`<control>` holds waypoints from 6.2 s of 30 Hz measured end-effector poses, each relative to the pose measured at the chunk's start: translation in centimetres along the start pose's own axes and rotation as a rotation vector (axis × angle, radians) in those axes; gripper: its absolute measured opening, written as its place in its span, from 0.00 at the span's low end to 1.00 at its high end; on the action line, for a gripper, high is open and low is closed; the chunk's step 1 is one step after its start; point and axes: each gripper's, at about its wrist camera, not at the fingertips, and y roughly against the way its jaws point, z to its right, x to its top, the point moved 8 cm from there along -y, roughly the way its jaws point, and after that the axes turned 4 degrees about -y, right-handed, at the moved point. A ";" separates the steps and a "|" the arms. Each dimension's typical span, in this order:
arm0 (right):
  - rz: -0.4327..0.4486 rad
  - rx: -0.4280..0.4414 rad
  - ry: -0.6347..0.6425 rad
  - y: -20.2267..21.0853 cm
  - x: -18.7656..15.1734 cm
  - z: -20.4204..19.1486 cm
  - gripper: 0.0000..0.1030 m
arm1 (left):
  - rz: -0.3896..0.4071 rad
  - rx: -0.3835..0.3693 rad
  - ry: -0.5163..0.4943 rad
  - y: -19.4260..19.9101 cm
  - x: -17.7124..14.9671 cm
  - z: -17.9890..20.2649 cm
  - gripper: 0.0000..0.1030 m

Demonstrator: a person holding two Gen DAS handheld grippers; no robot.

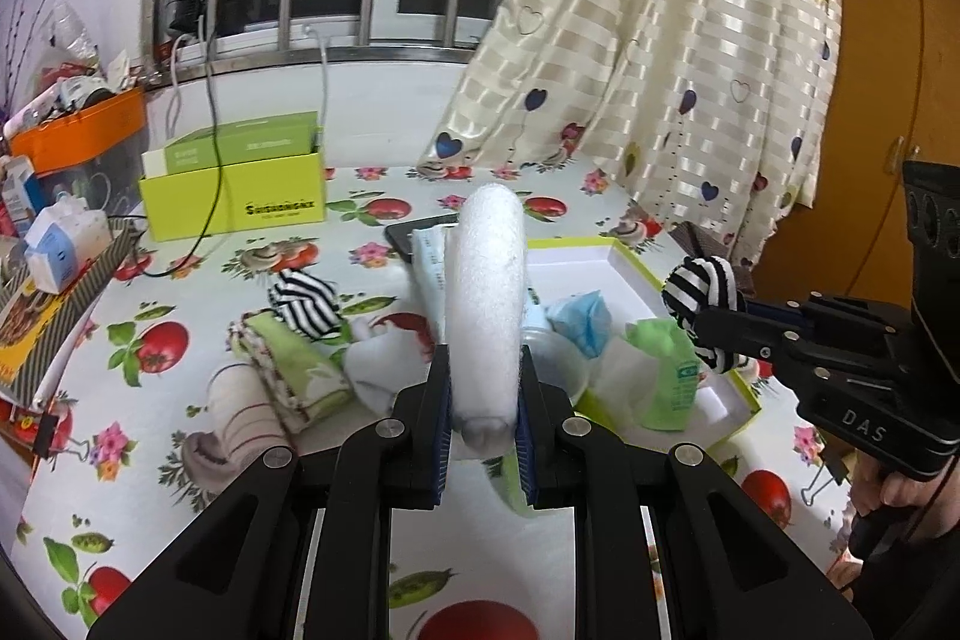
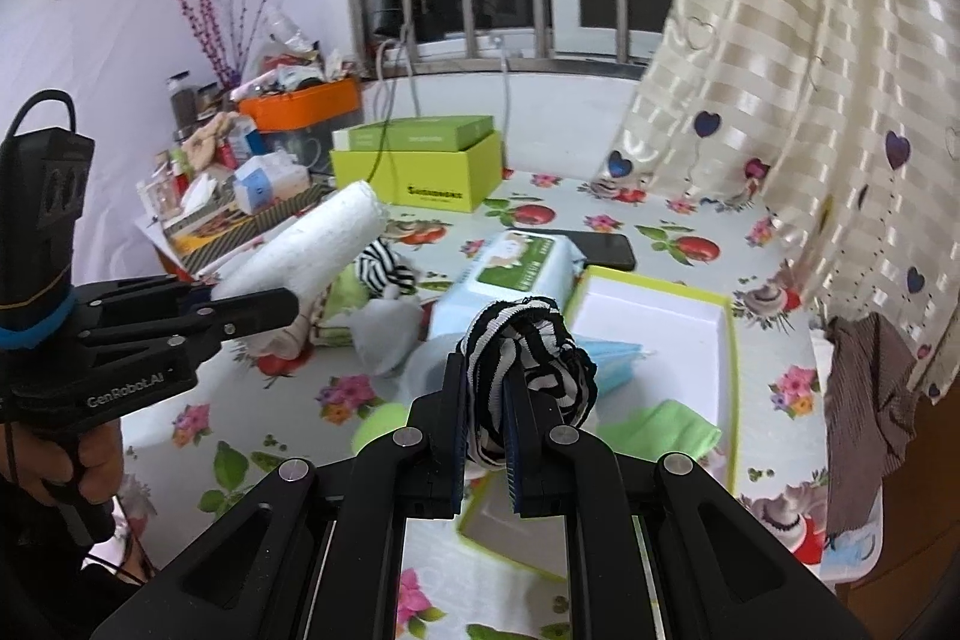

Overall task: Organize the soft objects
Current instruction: 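Carry the white towel roll and striped sock over to the white tray, then open the right gripper to drop the striped sock while the left releases the towel roll, then move both open grippers back over the pile of soft items, then grasp the red-striped bandage roll with the left gripper while the right grasps the white sock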

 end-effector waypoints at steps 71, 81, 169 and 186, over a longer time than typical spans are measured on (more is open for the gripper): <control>-0.105 -0.139 -0.163 1.3 -7.4 10.4 0.48 | -0.203 -0.333 -0.124 -7.8 -3.0 13.6 0.44; -0.037 -0.134 -0.170 3.0 -5.8 8.7 0.60 | -0.133 -0.324 -0.081 -4.5 -2.1 11.7 0.44; -0.150 0.063 0.098 -4.7 -2.2 -8.3 0.62 | -0.072 0.077 0.285 -0.7 -5.7 -12.6 0.44; -0.185 0.067 0.124 -8.3 -0.8 -8.5 0.62 | -0.153 0.151 0.364 -6.2 -7.2 -16.1 0.46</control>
